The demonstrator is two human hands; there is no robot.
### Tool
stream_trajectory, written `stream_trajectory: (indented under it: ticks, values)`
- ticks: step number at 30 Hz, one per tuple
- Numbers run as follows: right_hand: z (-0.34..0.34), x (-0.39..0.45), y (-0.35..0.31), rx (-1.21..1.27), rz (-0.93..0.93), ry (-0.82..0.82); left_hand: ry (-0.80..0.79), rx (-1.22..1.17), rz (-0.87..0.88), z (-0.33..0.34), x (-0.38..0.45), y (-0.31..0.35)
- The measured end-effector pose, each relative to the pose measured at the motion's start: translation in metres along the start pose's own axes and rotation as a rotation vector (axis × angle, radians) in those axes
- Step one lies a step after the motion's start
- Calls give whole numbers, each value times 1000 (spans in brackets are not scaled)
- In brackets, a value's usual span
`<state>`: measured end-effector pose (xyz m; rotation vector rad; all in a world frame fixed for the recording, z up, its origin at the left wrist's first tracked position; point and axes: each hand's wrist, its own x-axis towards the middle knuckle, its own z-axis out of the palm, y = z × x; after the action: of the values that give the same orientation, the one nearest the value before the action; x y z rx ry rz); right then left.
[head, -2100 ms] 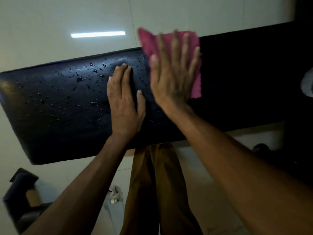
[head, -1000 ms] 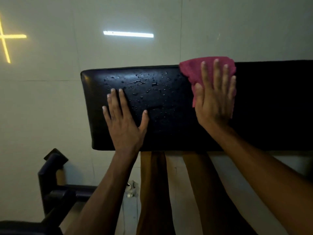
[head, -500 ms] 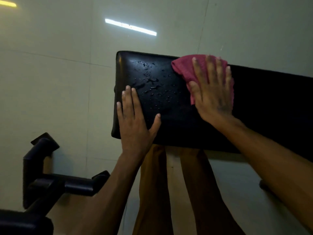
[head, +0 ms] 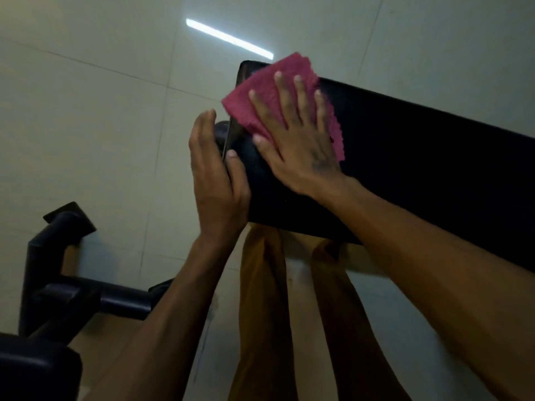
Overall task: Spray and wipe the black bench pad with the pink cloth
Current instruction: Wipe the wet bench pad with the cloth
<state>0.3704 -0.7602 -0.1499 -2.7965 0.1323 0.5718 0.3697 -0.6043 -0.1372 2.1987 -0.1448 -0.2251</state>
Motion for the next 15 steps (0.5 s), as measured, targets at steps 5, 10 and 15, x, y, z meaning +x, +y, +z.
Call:
stream_trajectory:
  ticks: [5,10,15]
  values:
    - [-25,-38,38,186,-200,-69,-67,223,214,14,36,16]
    - [-19,-109,115,196,351,102,-437,686,555,63,33,33]
    - [-3,-135,139,224,418,-120,-412,785,499,67,47,13]
